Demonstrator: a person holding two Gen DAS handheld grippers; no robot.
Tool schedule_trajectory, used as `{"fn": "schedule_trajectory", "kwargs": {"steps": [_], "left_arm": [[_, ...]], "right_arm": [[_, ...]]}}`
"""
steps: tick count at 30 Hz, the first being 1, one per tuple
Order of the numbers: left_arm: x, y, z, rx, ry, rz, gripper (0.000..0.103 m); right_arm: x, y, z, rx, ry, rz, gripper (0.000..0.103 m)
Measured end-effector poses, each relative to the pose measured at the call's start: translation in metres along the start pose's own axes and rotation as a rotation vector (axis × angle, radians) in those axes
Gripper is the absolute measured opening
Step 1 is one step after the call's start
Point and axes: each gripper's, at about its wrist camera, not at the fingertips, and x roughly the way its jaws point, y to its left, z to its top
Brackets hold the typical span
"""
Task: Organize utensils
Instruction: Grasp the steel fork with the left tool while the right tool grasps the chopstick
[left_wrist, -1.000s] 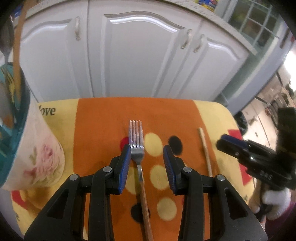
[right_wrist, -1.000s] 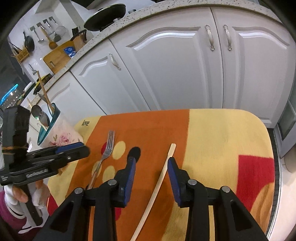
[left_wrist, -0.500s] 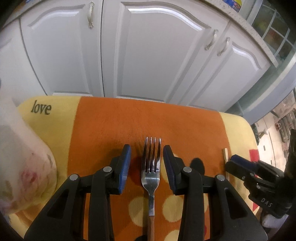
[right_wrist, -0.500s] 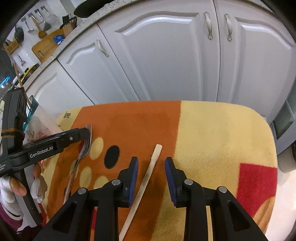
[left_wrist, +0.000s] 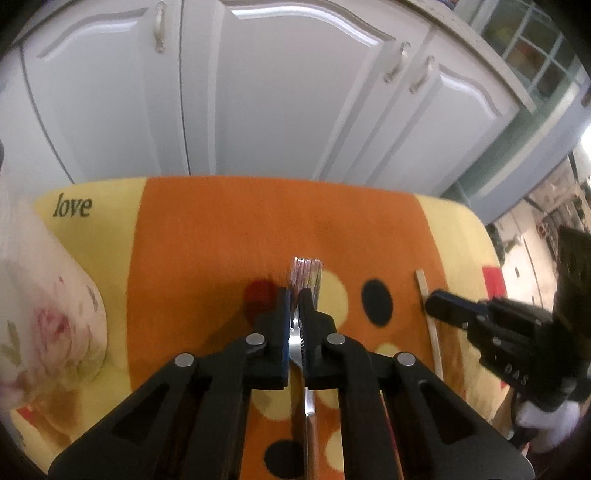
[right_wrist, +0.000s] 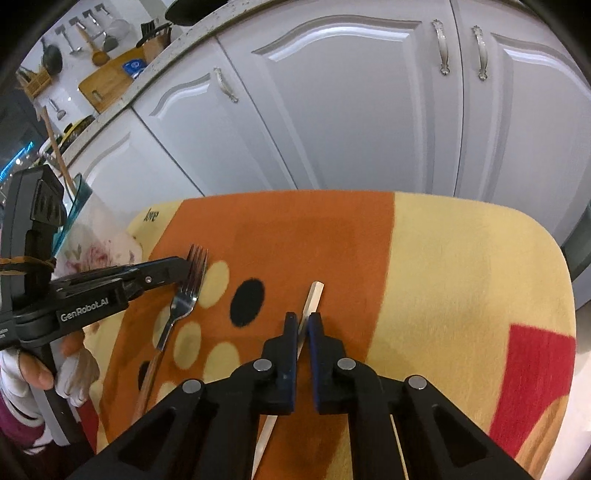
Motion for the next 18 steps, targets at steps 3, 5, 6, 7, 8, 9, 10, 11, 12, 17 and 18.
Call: {"fn": "schedule_trajectory", "kwargs": {"steps": [3, 5, 6, 7, 8, 9, 10, 11, 12, 17, 18], "left_arm": [[0.004, 0.001, -0.003, -0.009, 0.01, -0.002, 0.002], [0.005, 0.002, 0.001, -0.022, 0.003, -0.001, 0.002], [0.005, 0.001, 0.005, -0.025, -0.002, -0.001, 0.002], [0.004, 0.001, 0.007, -0.028, -0.008, -0.003, 0.002], [0.002, 0.001, 0.008, -0.028, -0.013, -0.007, 0.002], [0.003, 0.001, 0.01, -0.023, -0.012, -0.003, 0.004], [0.006, 0.0, 0.01, -0.016, -0.005, 0.006, 0.005], [0.008, -0.001, 0.011, -0.012, -0.001, 0.009, 0.006], [0.009, 0.0, 0.011, -0.009, 0.002, 0.011, 0.006], [0.017, 0.002, 0.016, -0.008, 0.01, -0.015, 0.009], [0.018, 0.002, 0.018, -0.014, 0.011, -0.02, 0.013]], "right_arm": [[-0.001, -0.001, 0.0, 0.017, -0.008, -0.002, 0.005], [-0.002, 0.001, 0.003, 0.02, -0.016, -0.02, 0.005], [-0.003, 0.001, 0.004, 0.016, -0.017, -0.018, 0.005], [-0.004, 0.002, 0.005, 0.012, -0.018, -0.015, 0.007], [-0.005, 0.004, 0.006, 0.002, -0.019, -0.017, 0.01], [-0.005, 0.005, 0.006, -0.005, -0.019, -0.02, 0.012], [-0.004, 0.006, 0.006, -0.01, -0.014, -0.024, 0.012], [-0.003, 0.005, 0.006, -0.009, -0.009, -0.026, 0.012], [-0.001, 0.003, 0.006, -0.004, -0.005, -0.025, 0.012], [0.003, -0.001, 0.006, 0.011, 0.001, -0.005, 0.012], [0.003, -0.002, 0.006, 0.007, 0.001, -0.006, 0.012]]}}
